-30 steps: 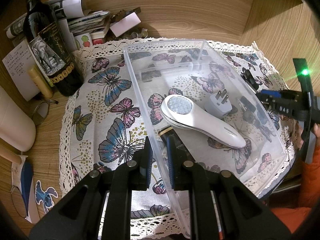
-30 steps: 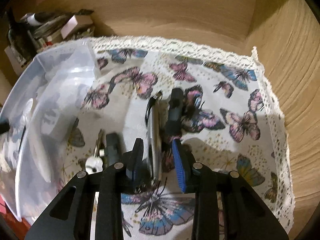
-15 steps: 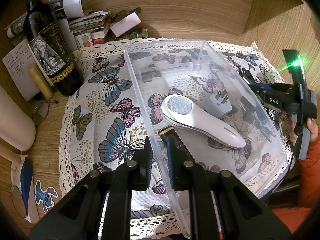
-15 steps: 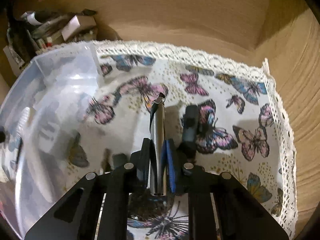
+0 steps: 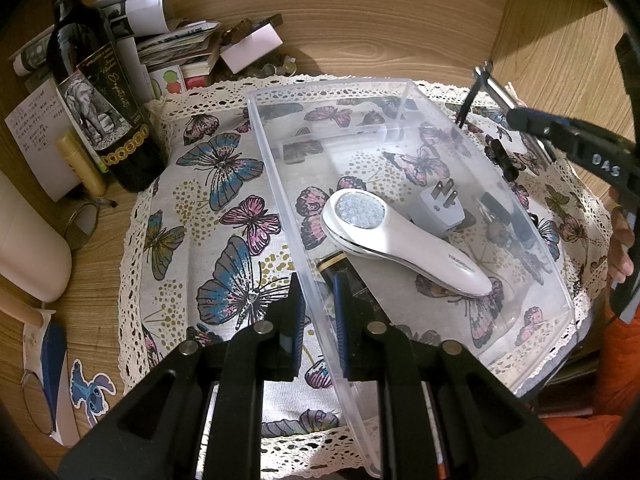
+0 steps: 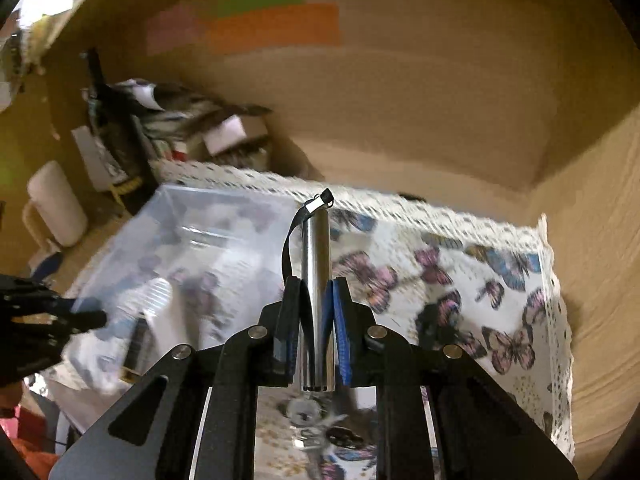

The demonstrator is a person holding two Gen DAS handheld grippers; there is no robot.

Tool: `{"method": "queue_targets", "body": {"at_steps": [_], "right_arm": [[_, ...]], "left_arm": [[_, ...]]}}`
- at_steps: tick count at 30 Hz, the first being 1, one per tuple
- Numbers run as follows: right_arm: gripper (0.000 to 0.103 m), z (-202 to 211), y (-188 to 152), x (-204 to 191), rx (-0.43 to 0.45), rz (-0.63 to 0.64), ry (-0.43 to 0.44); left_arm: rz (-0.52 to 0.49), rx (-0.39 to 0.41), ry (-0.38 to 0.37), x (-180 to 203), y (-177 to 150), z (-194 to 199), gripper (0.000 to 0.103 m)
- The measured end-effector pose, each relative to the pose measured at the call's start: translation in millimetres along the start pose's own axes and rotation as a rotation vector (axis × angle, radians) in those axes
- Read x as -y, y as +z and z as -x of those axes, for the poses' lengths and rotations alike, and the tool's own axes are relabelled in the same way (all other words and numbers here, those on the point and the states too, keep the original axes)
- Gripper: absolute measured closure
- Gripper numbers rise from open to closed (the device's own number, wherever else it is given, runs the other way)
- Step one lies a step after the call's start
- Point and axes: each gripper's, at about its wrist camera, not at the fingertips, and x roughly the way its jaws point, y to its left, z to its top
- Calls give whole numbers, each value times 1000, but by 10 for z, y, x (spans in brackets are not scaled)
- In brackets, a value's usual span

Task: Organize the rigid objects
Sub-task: 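Lift the silver pen and carry it over the box, then lower the pen into the box and open the right gripper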

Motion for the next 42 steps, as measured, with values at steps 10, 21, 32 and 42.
{"method": "queue_targets", "body": {"at_steps": [10,21,32,42], "right_arm": [[89,100,51,-408,39,80,98],[89,-167,-78,-731,-66,171,144],[89,-368,-173,-839,-140,218,113],[88,-298,-147,-811,-123,206,108]], "left_arm": [[0,0,0,-2,1,0,89],[0,0,0,3,1,3,89],[0,0,0,7,2,2,89],[0,-1,1,2,-1,0,89]]}}
